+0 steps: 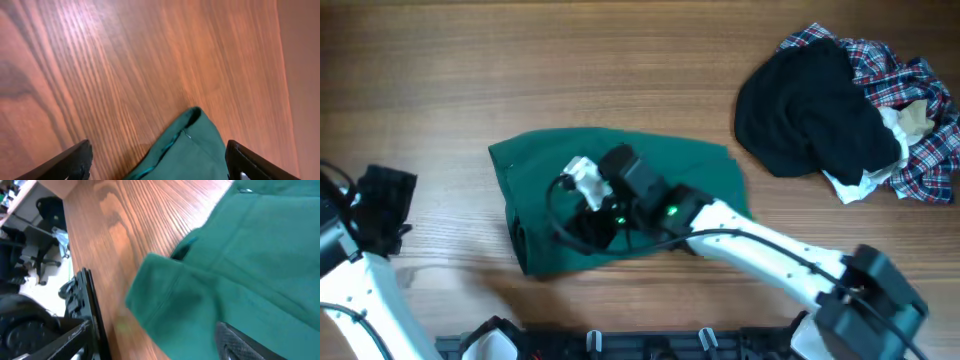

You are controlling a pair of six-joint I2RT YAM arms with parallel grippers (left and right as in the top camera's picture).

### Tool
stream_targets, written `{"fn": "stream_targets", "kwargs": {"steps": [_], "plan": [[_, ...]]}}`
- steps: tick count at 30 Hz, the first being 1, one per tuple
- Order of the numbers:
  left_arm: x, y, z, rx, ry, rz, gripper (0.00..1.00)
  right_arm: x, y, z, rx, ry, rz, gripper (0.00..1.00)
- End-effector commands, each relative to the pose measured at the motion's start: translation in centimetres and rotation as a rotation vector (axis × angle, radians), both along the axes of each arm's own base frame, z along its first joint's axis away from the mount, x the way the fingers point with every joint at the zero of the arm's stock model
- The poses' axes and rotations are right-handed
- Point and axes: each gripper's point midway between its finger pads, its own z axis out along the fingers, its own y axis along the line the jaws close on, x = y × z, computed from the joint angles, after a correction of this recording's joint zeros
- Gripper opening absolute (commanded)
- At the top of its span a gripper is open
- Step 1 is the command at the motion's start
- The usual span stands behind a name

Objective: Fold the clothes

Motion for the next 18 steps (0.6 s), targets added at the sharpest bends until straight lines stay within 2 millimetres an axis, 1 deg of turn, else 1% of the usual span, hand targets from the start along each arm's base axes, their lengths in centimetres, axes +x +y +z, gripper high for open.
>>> {"fn": "stream_targets", "kwargs": {"steps": [1,4,7,9,11,12,14,17,18], "plan": [[-0.7,0.8,0.7,0.011,-0.015,0.015,0.85,0.9,1.9,-2.0,-0.031,0.0,-0.128,0.77],[-1.1,0.8,0.4,0.014,0.006,0.005,0.85,2.0,3.0,-3.1,-0.045,-0.055,-0.261,0.77],[-1.2,0.7,0.3,0.009,0.01,0.006,0.85,2.3,4.0,-2.9,-0.032,-0.138,-0.313,0.79],[-1.4,0.6,0.2,0.002,0.018,0.005,0.85,1.9,5.2,-3.3,-0.018,-0.182,-0.325,0.79],[-1.5,0.4,0.1,-0.003,0.026,0.002,0.84,1.4,5.9,-4.3,-0.018,-0.189,-0.317,0.79],[-1.6,0.4,0.1,0.004,0.032,-0.013,0.84,1.2,6.0,-5.3,-0.035,-0.193,-0.318,0.8],[-1.6,0.4,0.0,0.002,0.034,-0.013,0.84,1.2,5.9,-5.9,-0.051,-0.196,-0.322,0.79],[-1.6,0.3,0.0,0.0,0.035,-0.013,0.84,1.1,5.8,-7.0,-0.074,-0.186,-0.322,0.74],[-1.7,0.3,0.0,-0.001,0.036,-0.013,0.84,1.2,5.7,-7.5,-0.081,-0.174,-0.334,0.7]]}}
